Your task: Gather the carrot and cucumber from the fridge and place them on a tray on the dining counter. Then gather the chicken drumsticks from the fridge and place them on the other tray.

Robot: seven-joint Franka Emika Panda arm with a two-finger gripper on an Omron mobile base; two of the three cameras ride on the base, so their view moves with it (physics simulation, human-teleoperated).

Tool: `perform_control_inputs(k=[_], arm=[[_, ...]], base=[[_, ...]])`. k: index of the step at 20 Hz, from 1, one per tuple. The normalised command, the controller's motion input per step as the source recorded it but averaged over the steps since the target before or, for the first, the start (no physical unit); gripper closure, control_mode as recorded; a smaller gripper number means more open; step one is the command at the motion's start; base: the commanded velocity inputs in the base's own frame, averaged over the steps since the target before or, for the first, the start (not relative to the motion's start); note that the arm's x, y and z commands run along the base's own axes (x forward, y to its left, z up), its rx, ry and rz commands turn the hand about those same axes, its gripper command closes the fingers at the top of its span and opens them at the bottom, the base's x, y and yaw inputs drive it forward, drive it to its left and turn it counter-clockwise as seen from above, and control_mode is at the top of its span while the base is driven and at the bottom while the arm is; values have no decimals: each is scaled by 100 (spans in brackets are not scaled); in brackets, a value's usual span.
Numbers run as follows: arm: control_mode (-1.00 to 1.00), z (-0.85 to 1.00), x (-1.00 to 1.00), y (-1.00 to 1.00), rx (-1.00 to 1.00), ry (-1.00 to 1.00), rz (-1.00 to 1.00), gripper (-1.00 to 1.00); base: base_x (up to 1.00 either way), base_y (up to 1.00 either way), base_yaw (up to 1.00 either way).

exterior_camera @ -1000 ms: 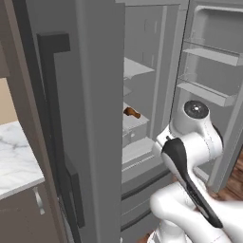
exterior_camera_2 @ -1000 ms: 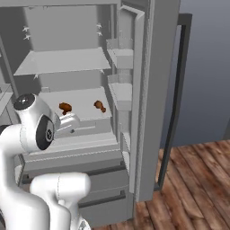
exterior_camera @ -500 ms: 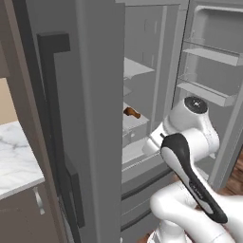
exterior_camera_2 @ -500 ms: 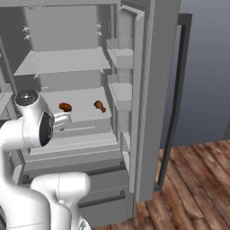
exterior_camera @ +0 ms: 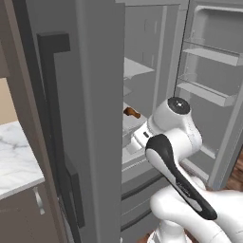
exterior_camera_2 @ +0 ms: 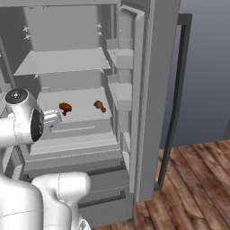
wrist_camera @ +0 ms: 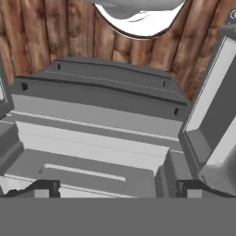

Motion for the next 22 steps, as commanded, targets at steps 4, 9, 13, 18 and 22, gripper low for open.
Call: perform_control_inputs(k=[4, 9, 13, 18, 22], arm=[[-100, 14, 40, -5, 19, 0, 0, -100], [-100, 10, 29, -1, 12, 0, -3, -100], [-100, 0, 20, 0, 0, 0, -11, -100], [-100, 0, 20, 0, -1, 0, -13, -100], [-100, 0, 16, 0, 0, 0, -5, -100]], base=[[0, 0, 0], [0, 0, 0], [0, 0, 0], [0, 0, 0], [0, 0, 0]])
